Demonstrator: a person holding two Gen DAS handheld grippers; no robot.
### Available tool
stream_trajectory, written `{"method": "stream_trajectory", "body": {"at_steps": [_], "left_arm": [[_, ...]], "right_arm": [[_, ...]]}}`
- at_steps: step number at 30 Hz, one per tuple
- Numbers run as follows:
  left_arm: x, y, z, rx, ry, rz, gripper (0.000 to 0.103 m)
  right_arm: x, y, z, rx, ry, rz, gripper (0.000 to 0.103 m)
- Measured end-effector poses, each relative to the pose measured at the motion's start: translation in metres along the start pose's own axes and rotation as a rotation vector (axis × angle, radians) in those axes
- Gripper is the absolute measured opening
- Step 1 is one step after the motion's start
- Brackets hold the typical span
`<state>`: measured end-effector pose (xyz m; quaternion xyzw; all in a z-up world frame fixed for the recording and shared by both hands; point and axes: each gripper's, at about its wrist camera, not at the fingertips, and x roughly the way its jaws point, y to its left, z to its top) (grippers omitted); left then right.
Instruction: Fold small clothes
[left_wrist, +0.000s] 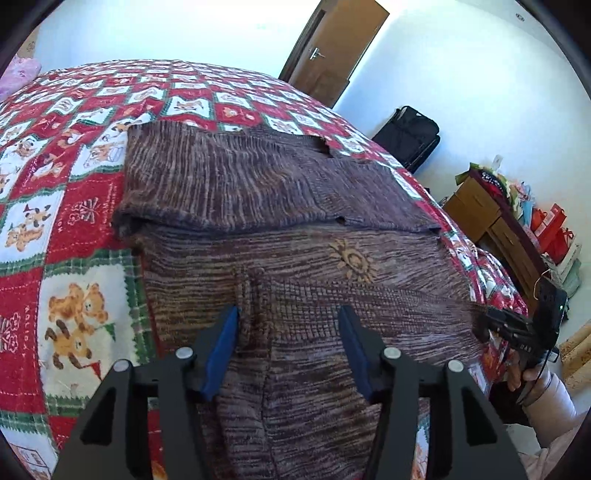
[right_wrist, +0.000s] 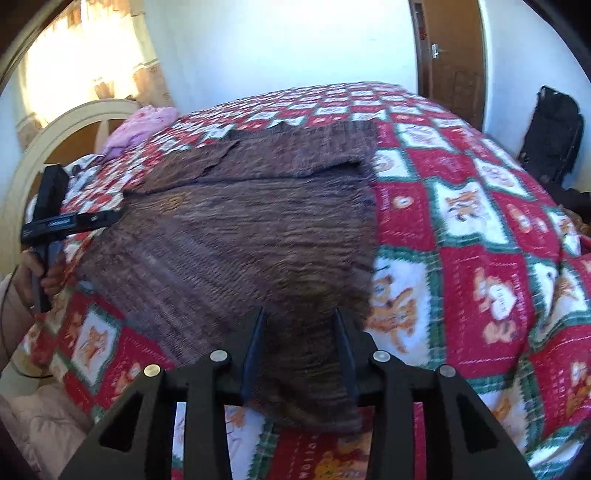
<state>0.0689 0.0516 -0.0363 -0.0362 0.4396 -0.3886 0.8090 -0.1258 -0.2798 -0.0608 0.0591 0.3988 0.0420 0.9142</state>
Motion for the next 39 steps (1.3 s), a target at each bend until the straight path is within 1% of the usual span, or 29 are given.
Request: {"method": "stream_trajectory", "body": {"at_steps": [2,4,8,9,10,13,14,15,19,21,23,25,26,28,30,32,34,37,39], "left_arm": [[0.002,0.0,0.001,-0.004,0.003,0.004,0.057],[0.004,0.0,0.002,-0.002,0.005,0.009,0.057],[0.007,-0.004,0.0,0.028,0.004,0.029,0.057],[0.006,-0.006,-0.001,0.038,0.004,0.034,0.056],[0.006,-0.006,-0.001,0.04,0.003,0.033,0.054],[0.001,-0.002,-0.004,0.022,-0.001,-0.004,0.052],[0.0,-0.001,-0.005,0.017,0.0,-0.019,0.053],[-0.001,0.001,-0.006,0.014,0.003,-0.027,0.056],[0.0,0.002,-0.004,0.013,0.019,-0.033,0.057],[0.001,0.003,-0.003,0.001,0.016,-0.034,0.056],[0.002,0.005,-0.003,-0.025,0.01,-0.044,0.051],[0.004,0.008,-0.004,-0.05,0.007,-0.044,0.013],[0.007,0.011,-0.006,-0.075,0.021,-0.04,0.012],[0.006,0.01,-0.01,-0.085,0.001,-0.035,0.012],[0.004,0.004,-0.011,-0.064,-0.01,0.001,0.011],[0.002,-0.004,-0.01,-0.049,-0.014,0.035,0.011],[-0.006,-0.013,-0.007,-0.034,-0.035,0.043,0.011],[-0.025,-0.022,0.006,-0.027,-0.096,0.061,0.011],[-0.036,-0.023,0.017,-0.047,-0.139,0.079,0.011]], "right_arm": [[0.001,-0.003,0.001,0.007,0.002,-0.011,0.041],[0.005,-0.002,-0.001,0.005,0.02,0.01,0.043],[0.012,0.009,-0.007,-0.073,0.051,-0.005,0.043],[0.011,0.013,-0.008,-0.098,0.046,-0.019,0.033],[0.01,0.016,-0.009,-0.12,0.037,-0.026,0.012],[-0.001,0.022,-0.008,-0.137,0.004,-0.011,0.011],[-0.005,0.023,-0.007,-0.138,-0.009,0.002,0.011],[-0.01,0.024,-0.006,-0.139,-0.019,0.021,0.011],[-0.022,0.025,-0.005,-0.146,-0.054,0.053,0.011],[-0.029,0.021,-0.004,-0.119,-0.08,0.074,0.011],[-0.032,0.017,-0.002,-0.086,-0.094,0.076,0.011],[-0.026,0.015,-0.003,-0.077,-0.071,0.008,0.011],[-0.02,0.015,-0.005,-0.087,-0.047,-0.039,0.011],[-0.014,0.016,-0.008,-0.09,-0.033,-0.061,0.011],[-0.011,0.017,-0.007,-0.079,-0.03,-0.073,0.011],[-0.016,0.015,0.0,-0.059,-0.05,-0.056,0.011],[-0.025,0.014,0.008,-0.045,-0.078,-0.033,0.011],[-0.041,0.017,0.031,-0.056,-0.135,-0.022,0.011],[-0.05,0.021,0.052,-0.083,-0.172,-0.025,0.011]]}}
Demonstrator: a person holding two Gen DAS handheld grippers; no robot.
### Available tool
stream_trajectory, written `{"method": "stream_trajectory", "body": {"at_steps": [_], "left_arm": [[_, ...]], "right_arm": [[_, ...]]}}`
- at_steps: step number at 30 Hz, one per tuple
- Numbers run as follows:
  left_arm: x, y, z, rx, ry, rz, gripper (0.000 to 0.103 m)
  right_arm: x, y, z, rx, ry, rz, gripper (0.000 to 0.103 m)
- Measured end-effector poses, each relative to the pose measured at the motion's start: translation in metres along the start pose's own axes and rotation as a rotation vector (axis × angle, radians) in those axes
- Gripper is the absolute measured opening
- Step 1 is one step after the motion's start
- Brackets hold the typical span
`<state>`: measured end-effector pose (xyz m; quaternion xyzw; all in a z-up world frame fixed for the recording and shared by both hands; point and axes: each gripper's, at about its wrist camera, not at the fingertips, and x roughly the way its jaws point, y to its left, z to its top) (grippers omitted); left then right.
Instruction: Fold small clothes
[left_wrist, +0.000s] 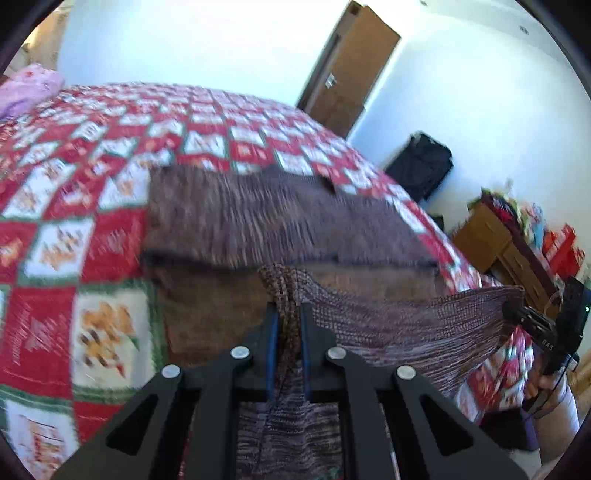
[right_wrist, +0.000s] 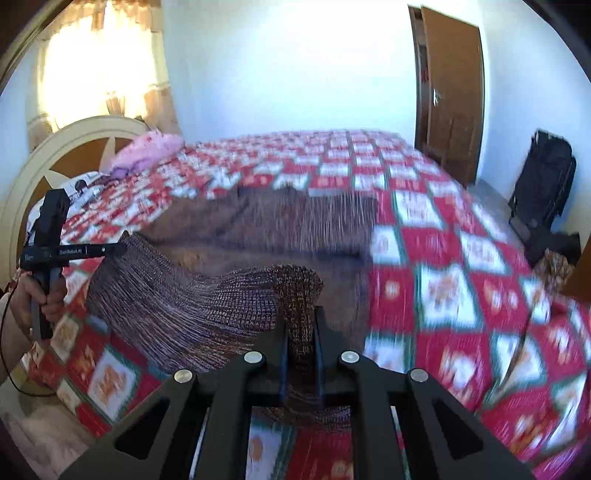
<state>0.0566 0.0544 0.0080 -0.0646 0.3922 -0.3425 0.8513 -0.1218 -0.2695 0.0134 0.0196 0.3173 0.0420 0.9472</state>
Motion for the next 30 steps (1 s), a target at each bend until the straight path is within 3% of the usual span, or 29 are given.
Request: {"method": "stream_trajectory", "body": {"at_steps": [8,12,15,19,23,25,26,27,28,30], "left_arm": [[-0.005,0.011,0.062,-0.049,-0.118,0.071,0.011],[0.018,0.019,0.101,-0.058,-0.134,0.133,0.011],[0.049,0.035,0.119,-0.082,-0.129,0.165,0.011],[0.103,0.048,0.125,-0.061,-0.079,0.258,0.011],[0.156,0.069,0.114,-0.082,0.022,0.342,0.017],[0.151,0.074,0.116,-0.126,0.007,0.318,0.027],[0.15,0.075,0.118,-0.138,0.006,0.319,0.033],[0.149,0.076,0.117,-0.145,0.01,0.322,0.041],[0.148,0.078,0.116,-0.156,0.009,0.309,0.041],[0.144,0.08,0.117,-0.173,0.003,0.288,0.042]], "right_arm": [[0.026,0.011,0.09,-0.173,-0.077,-0.05,0.011],[0.076,0.007,0.142,-0.25,-0.099,-0.119,0.011],[0.125,-0.006,0.165,-0.223,-0.085,-0.135,0.011],[0.198,-0.022,0.167,-0.17,-0.029,-0.179,0.011],[0.261,-0.035,0.141,-0.141,0.069,-0.231,0.011],[0.286,-0.043,0.127,-0.121,0.181,-0.263,0.023],[0.288,-0.046,0.127,-0.112,0.187,-0.263,0.028],[0.282,-0.049,0.131,-0.095,0.168,-0.264,0.046],[0.279,-0.05,0.132,-0.083,0.165,-0.26,0.057],[0.265,-0.066,0.132,0.002,0.132,-0.226,0.057]]}}
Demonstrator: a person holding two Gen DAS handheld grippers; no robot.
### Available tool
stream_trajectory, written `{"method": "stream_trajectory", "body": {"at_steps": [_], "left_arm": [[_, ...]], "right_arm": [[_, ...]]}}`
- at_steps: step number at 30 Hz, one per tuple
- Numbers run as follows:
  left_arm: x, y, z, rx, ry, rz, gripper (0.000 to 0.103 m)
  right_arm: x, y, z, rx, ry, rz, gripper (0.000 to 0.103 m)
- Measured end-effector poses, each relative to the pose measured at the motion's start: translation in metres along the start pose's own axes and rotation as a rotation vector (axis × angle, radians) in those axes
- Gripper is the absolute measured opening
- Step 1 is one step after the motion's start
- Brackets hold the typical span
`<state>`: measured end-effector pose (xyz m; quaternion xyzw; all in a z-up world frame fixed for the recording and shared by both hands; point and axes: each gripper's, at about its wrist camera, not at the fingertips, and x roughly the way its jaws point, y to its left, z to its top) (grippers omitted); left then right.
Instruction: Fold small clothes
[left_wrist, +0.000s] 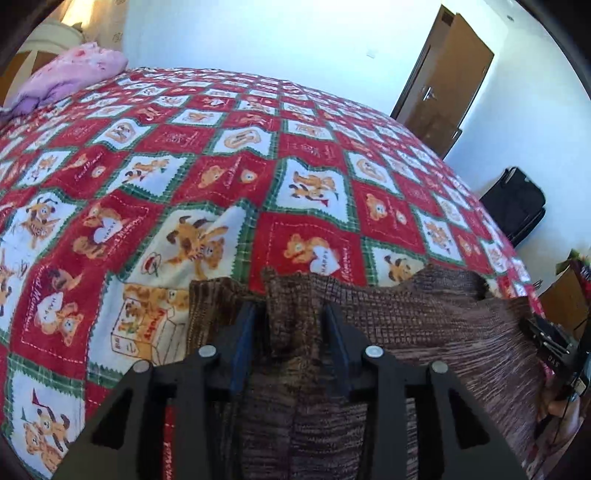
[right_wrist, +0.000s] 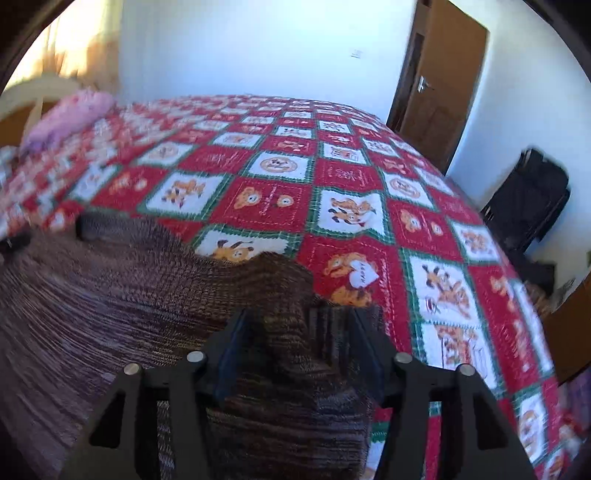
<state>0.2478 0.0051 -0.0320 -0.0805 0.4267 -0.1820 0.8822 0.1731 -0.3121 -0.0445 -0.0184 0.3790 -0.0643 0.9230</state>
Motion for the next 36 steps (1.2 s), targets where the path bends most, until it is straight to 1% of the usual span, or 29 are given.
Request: {"method": "stream_trajectory", "body": {"at_steps": [1,2,3,4,5,6,7,9,11,12,14,15,16,19,20,21,23,25,26,27,28,29,31,34,35,36], "left_arm": [[-0.004,0.002,0.001,-0.008,-0.002,0.005,0.046],[-0.009,0.004,0.002,-0.014,-0.008,0.026,0.049],[-0.016,0.006,0.003,-0.018,-0.023,0.049,0.055],[-0.023,0.008,0.003,-0.02,-0.04,0.059,0.057],[-0.031,0.009,0.002,-0.02,-0.054,0.063,0.057],[-0.039,0.008,0.001,-0.019,-0.059,0.062,0.057],[-0.044,0.005,-0.002,-0.015,-0.06,0.057,0.057],[-0.053,-0.01,-0.011,0.01,-0.062,0.022,0.057],[-0.058,-0.03,-0.024,0.06,-0.055,0.002,0.06],[-0.058,-0.037,-0.03,0.082,-0.051,0.006,0.063],[-0.057,-0.049,-0.046,0.116,-0.039,0.025,0.063],[-0.056,-0.05,-0.051,0.119,-0.029,0.028,0.064],[-0.054,-0.05,-0.056,0.115,-0.018,0.029,0.064],[-0.044,-0.04,-0.072,0.071,0.006,0.038,0.063],[-0.046,-0.037,-0.075,0.073,-0.03,0.028,0.064],[-0.046,-0.039,-0.078,0.077,-0.04,0.028,0.064],[-0.044,-0.042,-0.078,0.09,-0.04,0.041,0.067],[-0.04,-0.049,-0.078,0.127,-0.035,0.044,0.08],[-0.038,-0.053,-0.079,0.151,-0.029,0.05,0.082],[-0.037,-0.055,-0.08,0.163,-0.026,0.054,0.086],[-0.037,-0.056,-0.08,0.172,-0.023,0.057,0.088],[-0.036,-0.057,-0.08,0.179,-0.021,0.061,0.088],[-0.036,-0.057,-0.082,0.182,-0.021,0.055,0.09],[-0.037,-0.056,-0.083,0.177,-0.023,0.046,0.09],[-0.037,-0.055,-0.083,0.175,-0.025,0.043,0.091],[-0.037,-0.055,-0.083,0.173,-0.026,0.04,0.091]], "right_arm": [[-0.011,-0.01,0.0,0.056,-0.044,-0.009,0.057],[-0.026,-0.021,-0.001,0.121,-0.1,-0.023,0.057],[-0.049,-0.039,-0.006,0.214,-0.171,-0.067,0.057],[-0.062,-0.047,-0.008,0.246,-0.197,-0.1,0.053],[-0.078,-0.053,-0.013,0.252,-0.218,-0.113,0.045],[-0.087,-0.052,-0.015,0.229,-0.215,-0.091,0.024],[-0.092,-0.049,-0.016,0.203,-0.2,-0.075,0.02],[-0.099,-0.037,-0.02,0.157,-0.165,-0.015,0.02],[-0.097,-0.023,-0.018,0.136,-0.156,0.022,0.02],[-0.093,-0.016,-0.015,0.12,-0.152,0.025,0.02],[-0.08,-0.003,-0.008,0.103,-0.121,0.012,0.02],[-0.069,-0.001,-0.005,0.12,-0.098,-0.001,0.02],[-0.058,-0.004,-0.004,0.143,-0.075,0.004,0.02],[-0.027,-0.013,-0.006,0.176,-0.001,0.041,0.02],[-0.02,-0.015,-0.009,0.168,0.032,0.049,0.02],[-0.014,-0.016,-0.012,0.164,0.055,0.054,0.02],[-0.005,-0.016,-0.023,0.165,0.099,0.082,0.02],[-0.01,-0.014,-0.028,0.164,0.071,0.098,0.023],[-0.01,-0.014,-0.028,0.164,0.073,0.116,0.024],[-0.013,-0.013,-0.028,0.165,0.072,0.151,0.028],[-0.013,-0.011,-0.028,0.156,0.068,0.161,0.031],[-0.012,-0.009,-0.028,0.143,0.067,0.159,0.031],[-0.009,-0.007,-0.026,0.124,0.072,0.139,0.031],[-0.001,-0.013,-0.022,0.183,0.086,0.145,0.031],[-0.004,-0.015,-0.019,0.201,0.074,0.152,0.031],[-0.01,-0.019,-0.017,0.216,0.041,0.159,0.031]]}}
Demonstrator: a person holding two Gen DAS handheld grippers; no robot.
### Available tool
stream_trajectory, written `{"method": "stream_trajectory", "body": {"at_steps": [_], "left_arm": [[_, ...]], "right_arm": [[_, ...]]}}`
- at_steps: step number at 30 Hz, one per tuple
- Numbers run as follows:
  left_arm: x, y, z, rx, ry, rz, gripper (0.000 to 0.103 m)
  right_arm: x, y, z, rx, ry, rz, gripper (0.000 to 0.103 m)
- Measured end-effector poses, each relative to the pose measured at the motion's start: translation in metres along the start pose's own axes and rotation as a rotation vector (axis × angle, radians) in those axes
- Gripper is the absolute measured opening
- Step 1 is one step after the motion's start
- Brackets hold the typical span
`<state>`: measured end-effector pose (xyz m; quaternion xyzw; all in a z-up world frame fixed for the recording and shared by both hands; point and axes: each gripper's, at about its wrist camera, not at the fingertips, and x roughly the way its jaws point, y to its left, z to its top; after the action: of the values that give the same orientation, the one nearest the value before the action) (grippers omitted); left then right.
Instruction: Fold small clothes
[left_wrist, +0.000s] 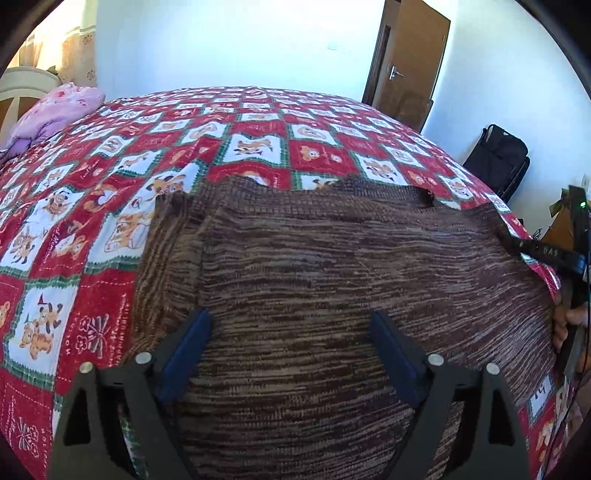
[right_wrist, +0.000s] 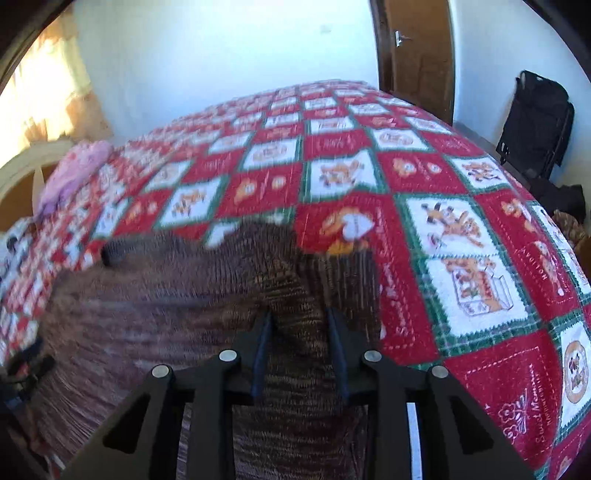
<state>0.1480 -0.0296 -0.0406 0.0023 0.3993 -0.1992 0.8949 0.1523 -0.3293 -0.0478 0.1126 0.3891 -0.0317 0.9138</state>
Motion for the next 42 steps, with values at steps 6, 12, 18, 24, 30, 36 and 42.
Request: {"method": "stream_trajectory", "body": {"at_steps": [6,12,18,24,30,36,42], "left_arm": [[0.0,-0.001,0.0,0.0,-0.001,-0.008,0.093],[0.0,-0.001,0.0,-0.003,-0.002,-0.011,0.093],[0.001,-0.001,0.0,0.005,0.001,0.0,0.093],[0.002,-0.002,0.0,0.008,0.004,0.006,0.093],[0.003,-0.002,0.0,0.01,0.006,0.006,0.094],[0.003,-0.002,0.0,0.004,0.003,-0.001,0.094],[0.003,-0.002,-0.001,0.013,0.007,0.009,0.096]], "right_arm": [[0.005,-0.003,0.013,0.021,0.006,0.022,0.031],[0.012,0.044,-0.002,-0.219,0.032,-0.08,0.01],[-0.003,0.056,-0.003,-0.39,-0.11,-0.376,0.01],[-0.019,-0.001,0.016,-0.191,-0.117,-0.542,0.027],[-0.046,-0.001,0.005,-0.098,-0.113,-0.243,0.027],[0.003,0.024,-0.032,-0.167,0.021,-0.167,0.027],[-0.002,0.028,-0.03,-0.172,0.008,-0.22,0.032]]}}
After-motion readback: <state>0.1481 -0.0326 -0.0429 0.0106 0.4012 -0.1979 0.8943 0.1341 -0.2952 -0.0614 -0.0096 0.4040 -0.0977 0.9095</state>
